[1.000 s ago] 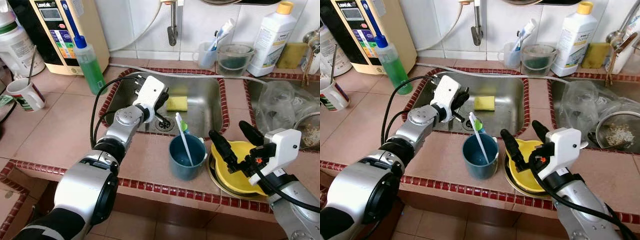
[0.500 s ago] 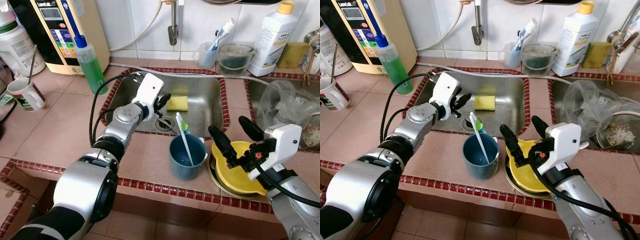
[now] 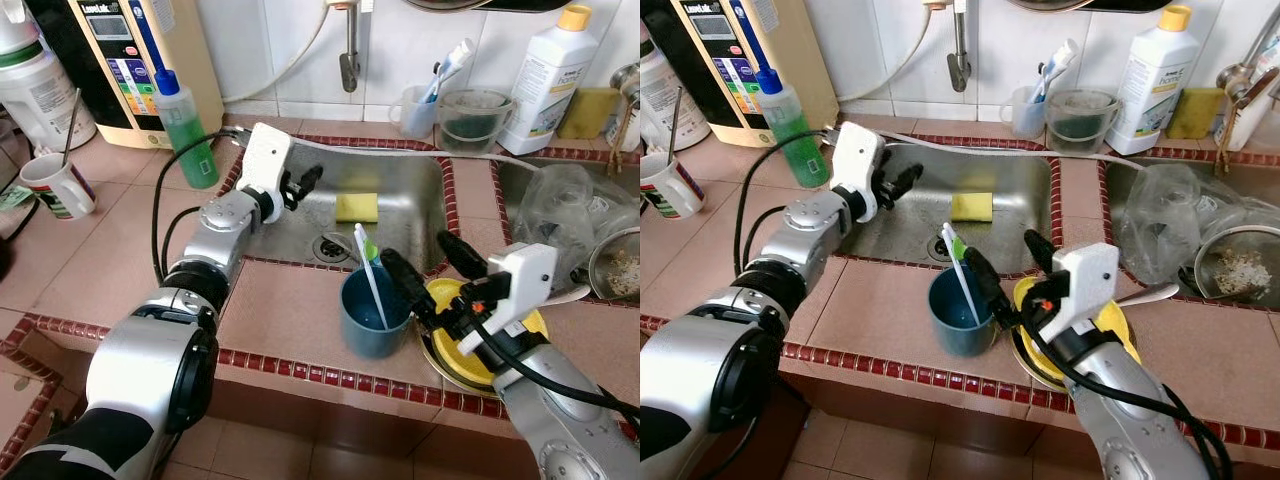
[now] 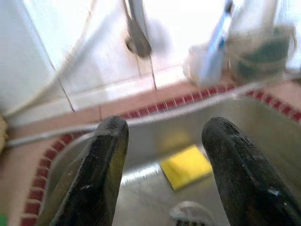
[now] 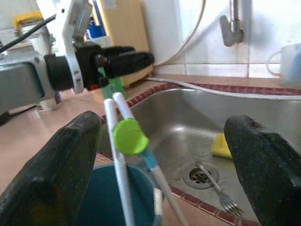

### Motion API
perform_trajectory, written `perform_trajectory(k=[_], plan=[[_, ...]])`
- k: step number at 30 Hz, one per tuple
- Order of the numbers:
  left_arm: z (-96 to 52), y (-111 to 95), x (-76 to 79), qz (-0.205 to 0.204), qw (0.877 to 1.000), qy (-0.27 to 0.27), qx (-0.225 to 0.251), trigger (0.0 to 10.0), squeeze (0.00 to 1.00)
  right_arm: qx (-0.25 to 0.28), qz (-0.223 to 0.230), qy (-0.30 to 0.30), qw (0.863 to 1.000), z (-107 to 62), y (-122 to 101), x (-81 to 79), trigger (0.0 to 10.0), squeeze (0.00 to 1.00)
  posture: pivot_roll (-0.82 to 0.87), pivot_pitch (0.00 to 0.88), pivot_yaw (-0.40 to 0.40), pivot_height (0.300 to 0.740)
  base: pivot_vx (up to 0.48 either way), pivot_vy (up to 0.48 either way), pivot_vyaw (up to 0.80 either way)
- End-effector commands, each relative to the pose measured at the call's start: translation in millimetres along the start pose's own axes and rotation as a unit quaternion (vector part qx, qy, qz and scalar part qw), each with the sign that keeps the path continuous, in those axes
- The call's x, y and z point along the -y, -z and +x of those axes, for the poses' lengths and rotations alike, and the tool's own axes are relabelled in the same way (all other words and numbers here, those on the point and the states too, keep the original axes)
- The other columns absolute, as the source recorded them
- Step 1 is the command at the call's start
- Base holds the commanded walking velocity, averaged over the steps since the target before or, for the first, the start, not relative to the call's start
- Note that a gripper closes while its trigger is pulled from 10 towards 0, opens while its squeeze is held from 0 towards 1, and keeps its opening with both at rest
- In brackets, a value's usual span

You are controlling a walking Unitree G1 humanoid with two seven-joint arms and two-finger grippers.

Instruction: Kitchen organization

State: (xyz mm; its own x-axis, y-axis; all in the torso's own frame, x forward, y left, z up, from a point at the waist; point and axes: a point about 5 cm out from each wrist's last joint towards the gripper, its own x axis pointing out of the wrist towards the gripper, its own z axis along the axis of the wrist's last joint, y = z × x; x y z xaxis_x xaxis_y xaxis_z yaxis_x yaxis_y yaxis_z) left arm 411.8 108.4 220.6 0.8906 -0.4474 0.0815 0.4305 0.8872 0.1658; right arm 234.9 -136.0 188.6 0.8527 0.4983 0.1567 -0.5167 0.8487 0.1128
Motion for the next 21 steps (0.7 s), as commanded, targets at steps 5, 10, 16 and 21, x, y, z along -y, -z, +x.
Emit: perform_trajectory(k=[5,10,16,21], plan=[[-8.6,-7,-11.2,-0.006,1.000,0.002,0.028,10.0,0.00,0.006,0.000,-0.024,1.000,7.7,0,-3.6,10.0,0.00,-0.17,0.015,0.057,0.740,0.000,0.000,0.00],[-28.4,-5,-9.8,-0.041,0.998,0.034,0.018,10.0,0.00,0.011,-0.001,-0.044,0.999,15.4,-2,-6.9,10.0,0.00,-0.16,0.003,0.041,0.740,0.000,0.000,0.00],[-54.8,3,-0.8,-0.045,0.998,0.053,-0.002,10.0,0.00,0.012,-0.006,-0.039,0.999,17.6,1,-6.8,10.0,0.00,-0.14,0.006,0.027,0.740,0.000,0.000,0.00],[-73.3,6,5.4,-0.051,0.997,0.063,-0.014,10.0,0.00,0.008,-0.005,-0.035,0.999,18.3,4,-6.9,10.0,0.00,-0.13,0.014,0.019,0.740,0.000,0.000,0.00]])
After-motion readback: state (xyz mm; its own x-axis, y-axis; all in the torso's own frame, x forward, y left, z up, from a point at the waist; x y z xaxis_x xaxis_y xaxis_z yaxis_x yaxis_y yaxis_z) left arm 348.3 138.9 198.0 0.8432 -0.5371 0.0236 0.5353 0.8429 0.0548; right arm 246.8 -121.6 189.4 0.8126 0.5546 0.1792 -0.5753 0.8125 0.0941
